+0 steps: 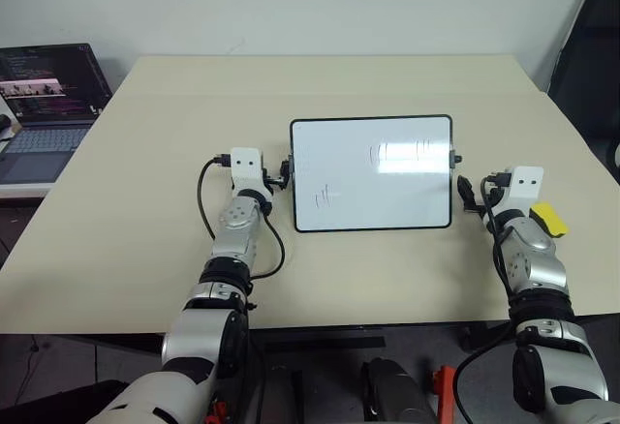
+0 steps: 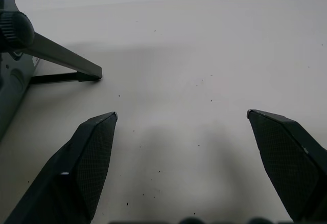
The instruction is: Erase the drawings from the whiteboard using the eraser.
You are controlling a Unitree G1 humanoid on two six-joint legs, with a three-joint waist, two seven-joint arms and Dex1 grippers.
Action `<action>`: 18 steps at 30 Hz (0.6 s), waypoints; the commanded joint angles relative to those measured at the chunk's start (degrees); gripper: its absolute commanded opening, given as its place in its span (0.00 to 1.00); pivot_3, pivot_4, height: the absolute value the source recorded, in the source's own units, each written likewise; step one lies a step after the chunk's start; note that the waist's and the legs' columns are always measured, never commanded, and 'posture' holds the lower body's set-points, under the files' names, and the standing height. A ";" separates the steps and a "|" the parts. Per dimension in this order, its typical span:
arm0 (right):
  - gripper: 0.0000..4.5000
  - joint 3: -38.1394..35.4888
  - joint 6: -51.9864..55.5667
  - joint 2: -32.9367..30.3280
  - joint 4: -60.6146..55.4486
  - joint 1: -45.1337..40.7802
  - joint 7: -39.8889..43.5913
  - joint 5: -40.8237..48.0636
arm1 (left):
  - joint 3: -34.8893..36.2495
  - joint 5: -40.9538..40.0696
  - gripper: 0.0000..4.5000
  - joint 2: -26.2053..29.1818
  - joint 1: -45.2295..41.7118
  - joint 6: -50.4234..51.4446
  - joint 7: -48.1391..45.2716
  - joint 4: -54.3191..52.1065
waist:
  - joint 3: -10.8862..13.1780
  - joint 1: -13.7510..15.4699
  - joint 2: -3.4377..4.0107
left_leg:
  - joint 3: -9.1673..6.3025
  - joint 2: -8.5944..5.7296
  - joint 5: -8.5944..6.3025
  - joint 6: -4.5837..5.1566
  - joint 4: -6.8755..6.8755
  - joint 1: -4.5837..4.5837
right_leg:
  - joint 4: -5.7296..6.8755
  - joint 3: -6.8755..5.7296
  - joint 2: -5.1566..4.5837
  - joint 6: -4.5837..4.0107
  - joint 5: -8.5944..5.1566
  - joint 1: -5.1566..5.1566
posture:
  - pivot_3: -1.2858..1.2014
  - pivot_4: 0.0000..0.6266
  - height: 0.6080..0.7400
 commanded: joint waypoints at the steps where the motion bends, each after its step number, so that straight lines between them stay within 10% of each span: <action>1: 0.99 0.26 -0.68 -0.51 -2.40 -1.19 0.62 0.19 | 0.14 -0.03 1.00 0.03 -0.67 -2.12 -0.08 0.21 | 0.00 0.00 0.00 | 0.00 0.00 0.00 0.00 0.00 0.00 | 0.00 0.00 0.00 0.00 0.00 0.00 | 0.52 0.24 1.00; 10: 0.99 -0.50 1.78 -3.74 -3.98 -2.00 2.67 0.86 | 3.10 -2.59 1.00 6.08 2.63 -1.40 -4.37 -4.74 | 0.00 -0.47 0.00 | 0.01 0.01 0.00 0.00 0.00 0.01 | 0.02 0.01 0.01 0.00 0.00 -0.01 | 0.52 0.24 1.00; 18: 0.99 -2.58 3.66 -6.32 -5.73 0.19 2.62 1.85 | 2.38 -19.71 1.00 23.38 7.42 22.82 -38.31 -33.06 | 0.03 -0.70 -0.05 | -0.09 0.10 0.00 -0.01 -0.09 -0.05 | 0.08 -0.12 0.04 -0.07 -0.03 -0.08 | 0.52 0.24 1.00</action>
